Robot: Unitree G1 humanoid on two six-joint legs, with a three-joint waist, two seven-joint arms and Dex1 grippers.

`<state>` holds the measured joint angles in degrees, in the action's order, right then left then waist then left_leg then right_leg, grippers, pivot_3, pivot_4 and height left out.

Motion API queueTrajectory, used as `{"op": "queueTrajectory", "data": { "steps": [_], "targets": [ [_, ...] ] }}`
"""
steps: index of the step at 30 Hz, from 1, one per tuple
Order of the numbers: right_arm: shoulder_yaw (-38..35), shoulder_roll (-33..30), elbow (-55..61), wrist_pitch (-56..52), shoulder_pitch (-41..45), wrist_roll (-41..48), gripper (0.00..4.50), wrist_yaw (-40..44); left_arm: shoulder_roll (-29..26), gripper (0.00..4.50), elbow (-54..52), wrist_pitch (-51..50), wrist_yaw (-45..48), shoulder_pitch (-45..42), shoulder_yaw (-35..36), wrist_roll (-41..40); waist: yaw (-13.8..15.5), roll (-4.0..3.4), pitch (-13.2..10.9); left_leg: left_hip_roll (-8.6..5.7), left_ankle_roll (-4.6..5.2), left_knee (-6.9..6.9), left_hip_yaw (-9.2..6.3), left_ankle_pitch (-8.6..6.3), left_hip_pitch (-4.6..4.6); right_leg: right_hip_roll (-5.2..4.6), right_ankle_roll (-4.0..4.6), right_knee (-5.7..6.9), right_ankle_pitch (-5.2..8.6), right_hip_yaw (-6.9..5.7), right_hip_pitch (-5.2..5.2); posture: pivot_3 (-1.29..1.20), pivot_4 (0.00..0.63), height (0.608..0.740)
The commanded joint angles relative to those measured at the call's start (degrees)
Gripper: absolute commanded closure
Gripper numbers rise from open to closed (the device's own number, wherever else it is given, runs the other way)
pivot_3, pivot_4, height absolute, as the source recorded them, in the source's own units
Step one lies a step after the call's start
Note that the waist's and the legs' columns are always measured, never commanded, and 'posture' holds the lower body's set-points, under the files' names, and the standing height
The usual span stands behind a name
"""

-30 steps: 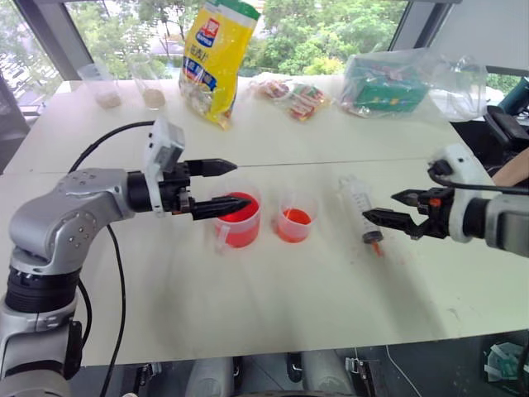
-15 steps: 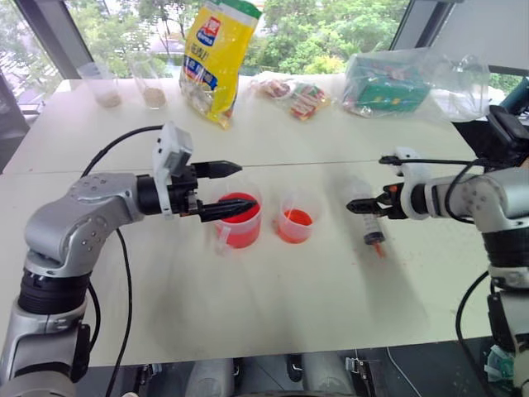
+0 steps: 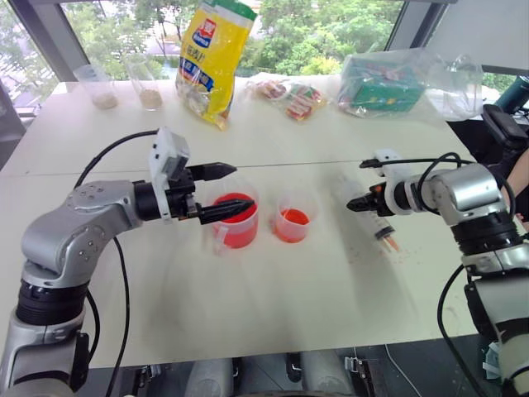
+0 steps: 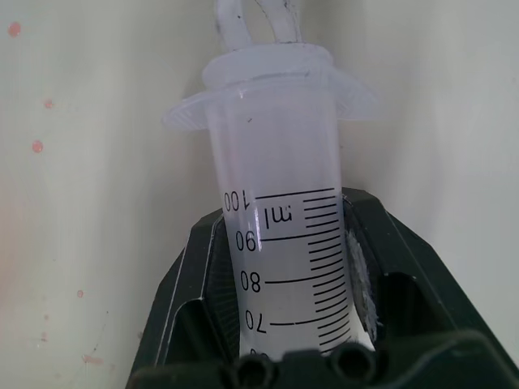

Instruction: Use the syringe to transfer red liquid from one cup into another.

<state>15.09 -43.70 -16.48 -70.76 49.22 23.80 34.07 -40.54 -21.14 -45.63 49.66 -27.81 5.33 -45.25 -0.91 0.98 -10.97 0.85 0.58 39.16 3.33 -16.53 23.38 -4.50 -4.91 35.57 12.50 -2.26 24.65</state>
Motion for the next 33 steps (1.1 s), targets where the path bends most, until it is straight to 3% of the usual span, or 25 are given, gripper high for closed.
{"op": "queueTrajectory", "data": {
  "steps": [1, 7, 11, 14, 18, 23, 33],
  "targets": [
    [-1.2, -0.1, 2.1, -1.2, -0.3, -0.9, 3.11, 0.9, -1.2, 0.00, -0.4, 1.4, 0.7, -1.7, 1.7, 0.1, 0.1, 0.00, 0.0, 0.00, 0.00, 0.00, 0.00, 0.00, 0.00, 0.00, 0.00, 0.00, 0.00, 0.00, 0.00, 0.00, 0.150, 0.740],
    [-17.5, 0.1, 17.5, 1.7, -1.1, 4.6, 3.11, 0.6, -3.0, 0.00, 4.9, 2.0, 2.8, -6.4, 2.6, 0.7, 0.3, -0.10, -0.1, -0.03, -0.01, -0.01, 0.00, 0.00, 0.11, -0.03, -0.01, 0.01, 0.00, -0.01, 0.09, 0.00, 0.150, 0.740],
    [-27.3, 8.0, 27.6, 8.7, -0.6, 10.9, 3.11, -0.5, -3.9, 0.00, 9.1, 3.0, 4.4, -9.6, 3.4, 1.2, 0.1, -0.07, 0.0, -0.01, -0.01, -0.02, -0.01, 0.00, 0.11, -0.01, -0.03, 0.01, -0.01, -0.04, 0.10, 0.00, 0.150, 0.740],
    [-29.6, 15.1, 32.5, 15.7, -1.2, 14.5, 3.11, -0.1, -4.4, 0.00, 11.4, 3.3, 5.2, -11.8, 3.6, 1.2, 0.1, -0.08, 0.0, 0.02, -0.01, -0.05, -0.02, 0.00, 0.07, 0.02, -0.03, 0.05, -0.01, -0.04, 0.10, 0.00, 0.150, 0.740],
    [-28.9, 26.6, 35.1, 25.6, -2.5, 18.4, 3.11, -0.1, -5.5, 0.00, 14.0, 3.5, 6.6, -14.3, 3.8, 1.4, 0.1, -0.08, 0.0, 0.00, -0.03, -0.03, -0.01, 0.02, 0.07, -0.02, -0.03, 0.24, -0.01, -0.04, 0.14, 0.00, 0.150, 0.740],
    [-21.8, 38.0, 32.7, 39.5, -7.0, 16.5, 3.11, 4.5, -7.3, 0.00, 16.4, 4.3, 8.4, -15.9, 3.7, 3.0, 0.2, -0.08, 0.0, -0.04, -0.05, -0.01, -0.01, 0.02, 0.05, -0.07, -0.02, 0.35, -0.01, -0.04, 0.15, 0.00, 0.150, 0.740],
    [-9.9, 44.9, 19.2, 60.3, -14.0, 5.3, 3.11, 11.9, -9.1, 0.00, 17.3, 3.3, 9.3, -16.9, 5.2, 2.9, 0.0, -0.08, -0.1, -0.04, -0.13, 0.00, -0.03, 0.07, 0.01, -0.06, -0.01, 0.48, 0.00, -0.04, 0.18, 0.00, 0.150, 0.740]
  ]
}}
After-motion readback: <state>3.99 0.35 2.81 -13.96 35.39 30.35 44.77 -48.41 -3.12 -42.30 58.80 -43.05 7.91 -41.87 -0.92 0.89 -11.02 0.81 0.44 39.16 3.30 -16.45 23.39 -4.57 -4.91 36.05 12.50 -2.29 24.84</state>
